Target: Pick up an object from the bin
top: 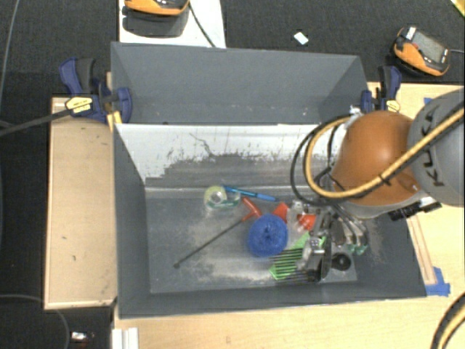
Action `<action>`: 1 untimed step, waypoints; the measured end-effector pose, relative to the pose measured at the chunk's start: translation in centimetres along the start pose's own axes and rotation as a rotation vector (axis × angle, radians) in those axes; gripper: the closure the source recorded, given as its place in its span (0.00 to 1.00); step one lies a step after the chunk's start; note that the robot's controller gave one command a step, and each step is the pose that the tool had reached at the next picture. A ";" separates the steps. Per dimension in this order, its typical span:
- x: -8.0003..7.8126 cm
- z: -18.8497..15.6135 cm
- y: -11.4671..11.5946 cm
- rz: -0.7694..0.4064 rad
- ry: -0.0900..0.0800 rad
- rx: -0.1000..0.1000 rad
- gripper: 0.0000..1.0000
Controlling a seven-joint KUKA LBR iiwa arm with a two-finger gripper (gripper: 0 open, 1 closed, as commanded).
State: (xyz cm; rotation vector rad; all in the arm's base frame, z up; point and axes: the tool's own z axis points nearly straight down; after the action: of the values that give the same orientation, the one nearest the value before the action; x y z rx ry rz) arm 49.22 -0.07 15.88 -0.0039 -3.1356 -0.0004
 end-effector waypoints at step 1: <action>-0.2 -0.4 0.0 0.000 -0.008 0.000 0.00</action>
Offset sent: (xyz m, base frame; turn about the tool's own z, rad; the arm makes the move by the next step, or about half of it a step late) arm 0.0176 -0.0133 -0.0888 0.1987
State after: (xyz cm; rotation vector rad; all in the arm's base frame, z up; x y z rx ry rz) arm 49.41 -0.07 16.29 -0.0040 -3.1439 -0.0004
